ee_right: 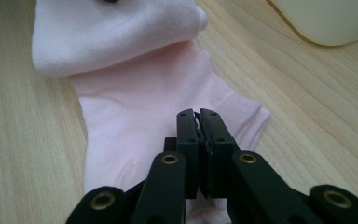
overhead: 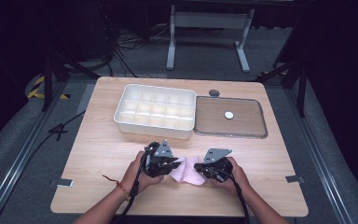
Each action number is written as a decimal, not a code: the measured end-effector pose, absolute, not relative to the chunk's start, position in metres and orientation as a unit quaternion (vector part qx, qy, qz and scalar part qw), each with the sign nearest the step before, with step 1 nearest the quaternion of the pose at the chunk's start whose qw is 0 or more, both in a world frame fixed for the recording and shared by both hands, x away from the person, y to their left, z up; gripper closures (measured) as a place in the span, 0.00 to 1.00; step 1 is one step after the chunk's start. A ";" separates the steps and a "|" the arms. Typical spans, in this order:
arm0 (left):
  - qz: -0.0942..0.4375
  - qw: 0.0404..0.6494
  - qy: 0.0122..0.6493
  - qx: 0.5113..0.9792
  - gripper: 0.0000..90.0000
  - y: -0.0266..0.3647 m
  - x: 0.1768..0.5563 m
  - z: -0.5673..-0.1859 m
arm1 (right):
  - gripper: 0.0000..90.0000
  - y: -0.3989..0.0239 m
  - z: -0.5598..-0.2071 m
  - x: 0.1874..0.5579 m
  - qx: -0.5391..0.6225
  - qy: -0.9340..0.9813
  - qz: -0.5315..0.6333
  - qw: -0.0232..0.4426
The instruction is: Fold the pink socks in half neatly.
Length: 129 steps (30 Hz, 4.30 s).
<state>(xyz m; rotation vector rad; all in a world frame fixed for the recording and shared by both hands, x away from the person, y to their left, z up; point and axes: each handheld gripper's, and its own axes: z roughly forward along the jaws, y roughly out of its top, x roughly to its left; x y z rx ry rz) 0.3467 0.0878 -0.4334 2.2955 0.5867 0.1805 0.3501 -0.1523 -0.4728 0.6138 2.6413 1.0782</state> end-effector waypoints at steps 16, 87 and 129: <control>0.072 0.346 0.234 0.906 0.90 0.075 0.351 -0.437 | 0.90 -0.178 -0.460 0.355 0.233 0.890 0.377 0.108; 0.060 0.353 0.181 0.916 0.84 0.051 0.335 -0.441 | 0.86 -0.179 -0.461 0.356 0.224 0.901 0.362 0.080; 0.051 0.356 0.182 0.915 0.82 0.037 0.336 -0.469 | 0.88 -0.163 -0.443 0.341 0.222 0.882 0.393 0.135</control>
